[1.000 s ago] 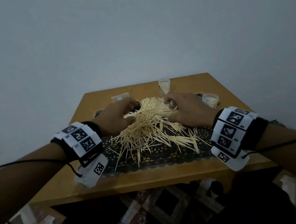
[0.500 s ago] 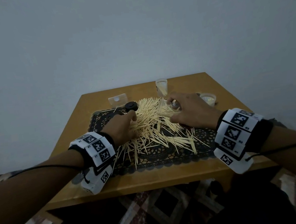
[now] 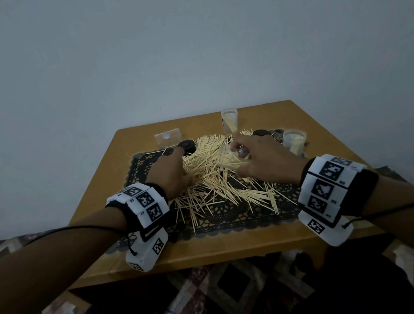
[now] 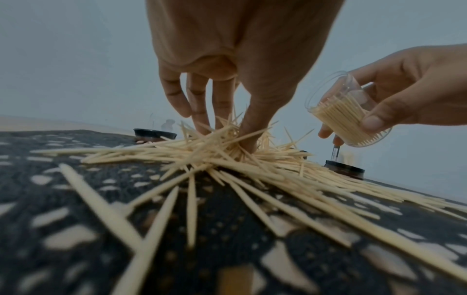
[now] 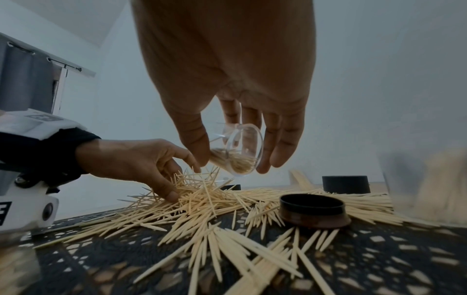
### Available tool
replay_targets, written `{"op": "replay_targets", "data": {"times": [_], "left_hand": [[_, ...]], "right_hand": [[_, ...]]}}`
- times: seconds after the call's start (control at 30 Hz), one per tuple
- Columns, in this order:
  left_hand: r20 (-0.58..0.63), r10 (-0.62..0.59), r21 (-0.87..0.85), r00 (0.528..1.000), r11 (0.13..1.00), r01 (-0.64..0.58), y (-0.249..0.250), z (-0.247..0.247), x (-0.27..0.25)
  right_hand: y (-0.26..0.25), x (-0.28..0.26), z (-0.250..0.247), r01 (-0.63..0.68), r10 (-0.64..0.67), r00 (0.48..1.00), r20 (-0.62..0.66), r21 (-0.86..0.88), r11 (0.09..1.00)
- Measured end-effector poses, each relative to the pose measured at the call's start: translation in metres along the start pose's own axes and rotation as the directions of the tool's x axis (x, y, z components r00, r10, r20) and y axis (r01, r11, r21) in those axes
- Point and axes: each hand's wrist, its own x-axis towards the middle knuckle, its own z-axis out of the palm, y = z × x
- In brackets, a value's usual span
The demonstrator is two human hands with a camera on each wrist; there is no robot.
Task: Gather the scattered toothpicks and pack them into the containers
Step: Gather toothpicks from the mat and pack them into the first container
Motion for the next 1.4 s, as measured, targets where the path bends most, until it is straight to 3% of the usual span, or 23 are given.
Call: {"op": "replay_targets", "data": {"times": [0.37, 0.67, 1.1, 1.4], "left_hand": [[-0.069, 0.008, -0.081, 0.998, 0.997, -0.013, -0.005, -0.002, 0.002], [0.009, 0.032, -0.218, 0.999, 0.975, -0.030, -0.010, -0.022, 0.010], [0.129, 0.175, -0.408, 0.976, 0.906, -0.109, -0.014, -0.041, 0.016], [0.153, 0.277, -0.322, 0.948, 0.921, -0.217, 0.005, -0.035, 0.019]], "right_hand": [[0.002, 0.001, 0.003, -0.001, 0.001, 1.000, 0.022, -0.010, 1.000], [0.004, 0.005, 0.004, -0.009, 0.010, 0.999, 0.033, -0.008, 1.000], [0.007, 0.015, 0.005, 0.008, -0.003, 0.999, 0.034, -0.149, 0.989], [-0.003, 0.020, 0.013, 0.068, -0.059, 0.996, 0.066, -0.143, 0.987]]}}
